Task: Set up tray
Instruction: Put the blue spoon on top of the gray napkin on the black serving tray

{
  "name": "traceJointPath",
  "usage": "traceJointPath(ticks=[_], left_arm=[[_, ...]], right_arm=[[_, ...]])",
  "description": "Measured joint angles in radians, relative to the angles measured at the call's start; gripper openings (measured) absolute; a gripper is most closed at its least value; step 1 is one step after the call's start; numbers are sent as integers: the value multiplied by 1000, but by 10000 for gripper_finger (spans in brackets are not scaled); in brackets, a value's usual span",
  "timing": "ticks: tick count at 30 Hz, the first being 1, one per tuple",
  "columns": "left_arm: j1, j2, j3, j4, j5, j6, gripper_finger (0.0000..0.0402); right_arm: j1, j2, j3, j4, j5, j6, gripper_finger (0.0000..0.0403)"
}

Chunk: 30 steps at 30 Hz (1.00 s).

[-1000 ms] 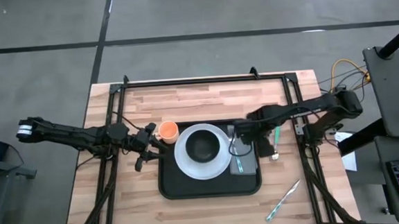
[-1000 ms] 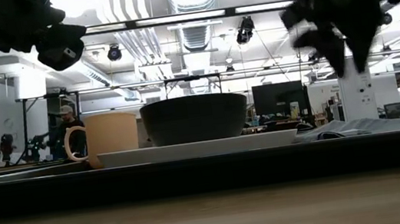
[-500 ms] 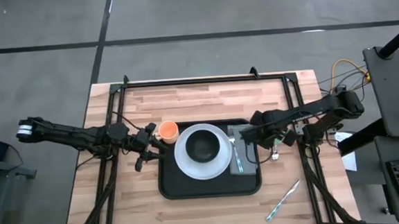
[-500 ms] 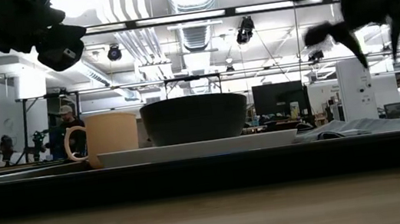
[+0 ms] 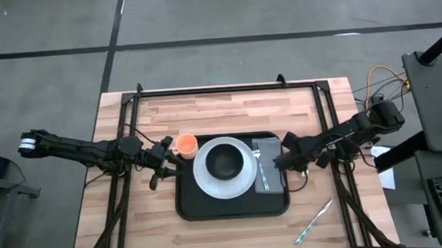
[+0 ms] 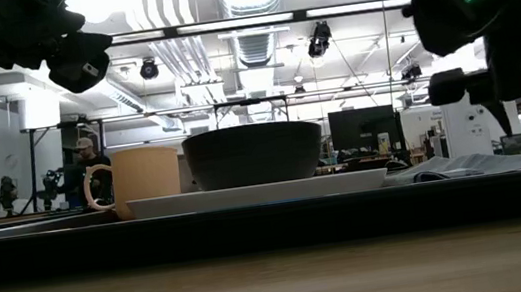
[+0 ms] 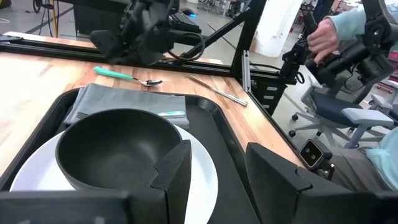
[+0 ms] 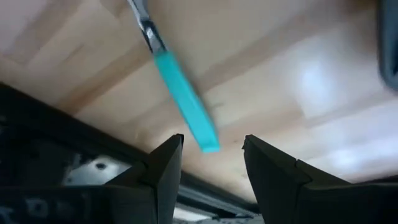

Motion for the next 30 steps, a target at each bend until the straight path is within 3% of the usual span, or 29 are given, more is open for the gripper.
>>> traceJointPath(ticks=[8,23,30], left_arm=[[0,0,0,0,0,0,134],[0,0,0,0,0,-18,134],[0,0,0,1,0,-19,134]], right_arm=[[52,1,-41,45,-66,32,162],[118,8,-179,235,-93,43,160],[133,6,-183,252,-75,14,111]])
